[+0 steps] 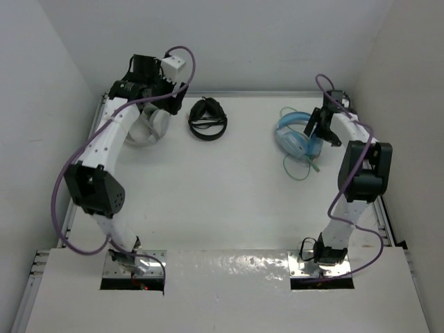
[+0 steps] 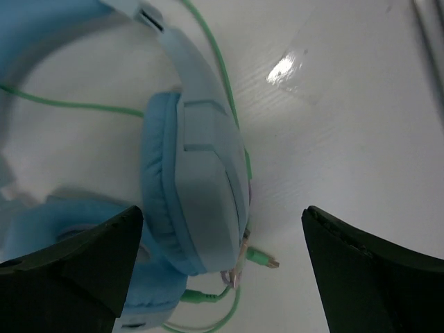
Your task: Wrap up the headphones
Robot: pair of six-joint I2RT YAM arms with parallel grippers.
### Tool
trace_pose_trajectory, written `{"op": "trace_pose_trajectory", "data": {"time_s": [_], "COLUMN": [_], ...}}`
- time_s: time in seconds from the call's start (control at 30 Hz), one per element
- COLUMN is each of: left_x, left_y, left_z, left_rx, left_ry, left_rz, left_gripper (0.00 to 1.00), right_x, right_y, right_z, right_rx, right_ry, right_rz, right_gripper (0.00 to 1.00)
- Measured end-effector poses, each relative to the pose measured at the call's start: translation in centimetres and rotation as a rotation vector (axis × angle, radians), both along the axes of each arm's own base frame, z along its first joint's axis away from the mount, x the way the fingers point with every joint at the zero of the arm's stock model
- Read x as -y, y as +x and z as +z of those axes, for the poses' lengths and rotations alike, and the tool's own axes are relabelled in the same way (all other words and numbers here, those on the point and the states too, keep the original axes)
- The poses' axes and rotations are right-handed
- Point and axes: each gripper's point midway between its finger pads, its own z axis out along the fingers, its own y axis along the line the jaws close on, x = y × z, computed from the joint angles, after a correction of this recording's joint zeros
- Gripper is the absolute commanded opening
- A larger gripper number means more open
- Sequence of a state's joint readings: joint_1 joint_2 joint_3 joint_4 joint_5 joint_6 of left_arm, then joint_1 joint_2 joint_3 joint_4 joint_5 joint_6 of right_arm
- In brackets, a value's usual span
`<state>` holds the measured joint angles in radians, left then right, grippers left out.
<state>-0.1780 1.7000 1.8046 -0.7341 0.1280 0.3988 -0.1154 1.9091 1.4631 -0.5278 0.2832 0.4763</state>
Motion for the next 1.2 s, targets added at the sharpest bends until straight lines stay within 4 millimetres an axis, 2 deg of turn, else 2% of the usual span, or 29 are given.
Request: {"op": "trace_pose_trajectory", "data": {"time_s": [0.07,0.17,0.2,0.23,0.27,0.3,0.37,0.4,0.43,0.47,0.53,0.57,0.7,0.8,0.87,0.93,1.03,1.2], "left_x": [0.1,0.3,0.3,0.3,0.5,0.7,1.0,1.2,1.5,1.7,3.6,4.7,10.6,14.1,15.1,15.3,14.2,12.1], "left_y": [0.8,0.6,0.1,-0.4,-0.8,-1.0,-1.2,-1.3,-1.5,-1.7,-2.7,-3.4,-7.2,-10.7,-11.7,-11.2,-9.9,-8.2], "left_z": [-1.8,-4.3,-4.8,-5.1,-5.2,-5.0,-4.6,-4.4,-4.1,-4.0,-3.5,-3.3,-1.6,-0.2,1.0,1.6,1.0,0.8], "left_rx": [-0.096,-0.211,-0.242,-0.268,-0.286,-0.293,-0.29,-0.287,-0.286,-0.289,-0.29,-0.292,-0.239,-0.189,-0.158,-0.122,-0.097,-0.059], "left_ry": [0.015,0.017,0.012,0.003,-0.008,-0.016,-0.021,-0.017,-0.008,-0.007,0.008,0.005,-0.025,-0.067,-0.092,-0.105,-0.066,0.007], "left_rz": [-0.002,-0.006,-0.008,-0.009,-0.011,-0.017,-0.023,-0.027,-0.035,-0.04,-0.103,-0.136,-0.311,-0.423,-0.448,-0.43,-0.343,-0.21], "left_gripper": [0.79,0.73,0.64,0.5,0.15,0.1,0.12,0.23,0.28,0.39,0.5,0.59,0.68,0.73,0.74,0.71,0.68,0.66], "right_x": [-0.5,-1.1,-1.3,-1.4,-1.2,-1.5,-1.8,-2.4,-3.5,-5.0,-8.6,-10.9,-19.1,-24.7,-27.9,-30.5,-32.1,-31.9], "right_y": [-0.8,-1.4,-1.6,-1.6,-1.8,-1.9,-1.8,-1.8,-1.7,-1.7,-2.1,-2.4,-4.4,-5.9,-6.6,-7.2,-7.8,-8.0], "right_z": [-3.0,-5.0,-5.3,-5.4,-5.4,-5.3,-5.0,-4.7,-4.2,-3.5,-1.7,-0.4,6.4,10.8,12.7,13.7,14.0,13.8], "right_rx": [-0.081,-0.142,-0.157,-0.165,-0.178,-0.186,-0.2,-0.208,-0.21,-0.205,-0.173,-0.14,0.049,0.192,0.255,0.291,0.303,0.289], "right_ry": [0.027,0.035,0.034,0.025,0.002,-0.011,-0.095,-0.144,-0.192,-0.225,-0.256,-0.263,-0.262,-0.209,-0.173,-0.139,-0.1,-0.102], "right_rz": [0.006,0.024,0.031,0.042,0.044,0.065,0.103,0.14,0.183,0.229,0.322,0.374,0.534,0.609,0.648,0.679,0.693,0.691], "right_gripper": [0.9,0.6,0.34,0.19,0.07,0.0,0.0,0.0,0.0,0.0,0.0,0.0,0.0,0.0,0.0,0.0,0.0,0.0]}}
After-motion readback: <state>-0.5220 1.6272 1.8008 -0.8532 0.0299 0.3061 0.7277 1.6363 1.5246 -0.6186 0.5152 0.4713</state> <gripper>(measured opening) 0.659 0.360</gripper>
